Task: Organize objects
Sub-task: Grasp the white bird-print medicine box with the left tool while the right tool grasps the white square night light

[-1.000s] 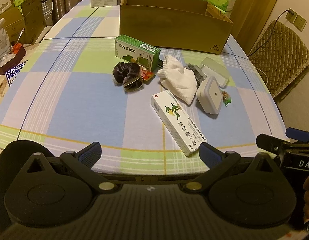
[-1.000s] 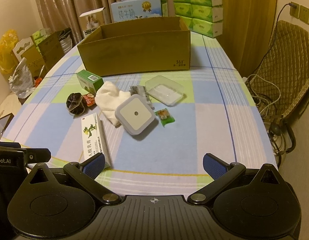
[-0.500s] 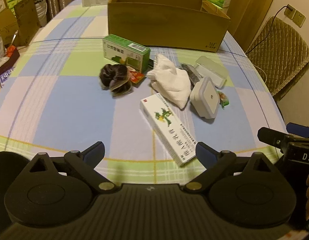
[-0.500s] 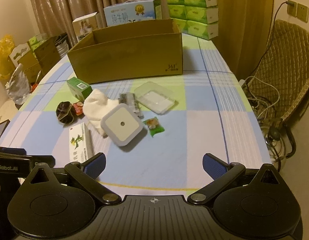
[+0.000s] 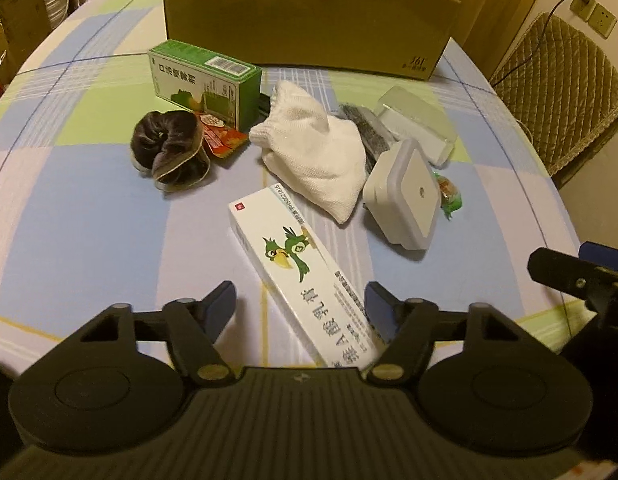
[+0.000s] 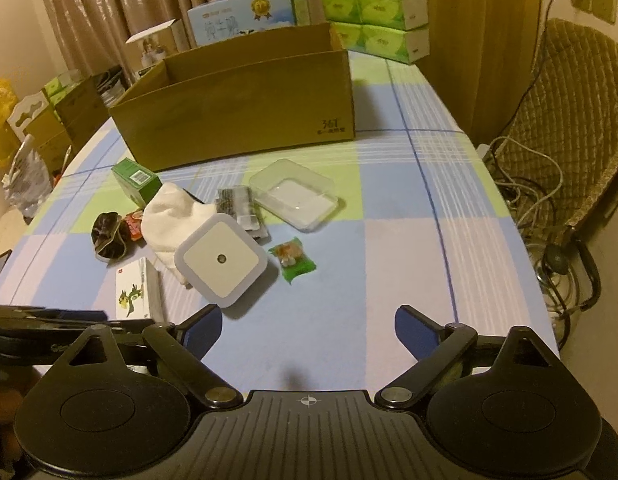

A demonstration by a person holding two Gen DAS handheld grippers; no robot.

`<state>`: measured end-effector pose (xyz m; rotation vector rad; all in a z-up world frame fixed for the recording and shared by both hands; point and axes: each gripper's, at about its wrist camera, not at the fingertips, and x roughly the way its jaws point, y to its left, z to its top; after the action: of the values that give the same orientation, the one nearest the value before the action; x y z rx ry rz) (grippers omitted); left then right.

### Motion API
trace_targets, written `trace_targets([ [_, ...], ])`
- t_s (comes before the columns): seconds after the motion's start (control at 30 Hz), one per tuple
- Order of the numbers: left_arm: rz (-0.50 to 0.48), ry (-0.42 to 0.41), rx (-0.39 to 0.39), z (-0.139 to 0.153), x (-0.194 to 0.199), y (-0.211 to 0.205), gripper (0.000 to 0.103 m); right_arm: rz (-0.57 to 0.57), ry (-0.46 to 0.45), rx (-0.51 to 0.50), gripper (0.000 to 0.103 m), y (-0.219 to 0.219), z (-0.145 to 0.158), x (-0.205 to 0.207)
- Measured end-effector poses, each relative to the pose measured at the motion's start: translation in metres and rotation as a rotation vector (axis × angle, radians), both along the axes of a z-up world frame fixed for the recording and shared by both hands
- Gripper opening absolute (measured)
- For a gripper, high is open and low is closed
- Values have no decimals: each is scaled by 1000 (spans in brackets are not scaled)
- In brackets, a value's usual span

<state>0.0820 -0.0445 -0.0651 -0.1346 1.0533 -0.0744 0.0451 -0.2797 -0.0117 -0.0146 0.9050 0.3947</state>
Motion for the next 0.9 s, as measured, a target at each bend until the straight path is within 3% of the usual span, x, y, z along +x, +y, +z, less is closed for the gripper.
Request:
trace_targets([
  [0.07,-20,0,16,-2,4,0,56,21,2,-8,89,4,-3,3],
  [0.13,-34,15,36,-5,8,3,40,58,-1,-13,88,10,-6,6],
  [0.2,-32,26,56,-8,10,9,34,106,0,-13,88,19,-8,9],
  [0.3,-35,27,70,-10,12,23,34,195,-9,-17,86,36,-12,12],
  [0.63,-79,2,95,-9,26,37,34,489,-124,-191,75,92,-28,38],
  [0.77,-94,-7,79,-9,29,41,36,608,-98,-221,68,105,-42,50],
  [0.9,-112,-6,81,-12,33,42,36,624,-80,-261,64,111,-50,55],
])
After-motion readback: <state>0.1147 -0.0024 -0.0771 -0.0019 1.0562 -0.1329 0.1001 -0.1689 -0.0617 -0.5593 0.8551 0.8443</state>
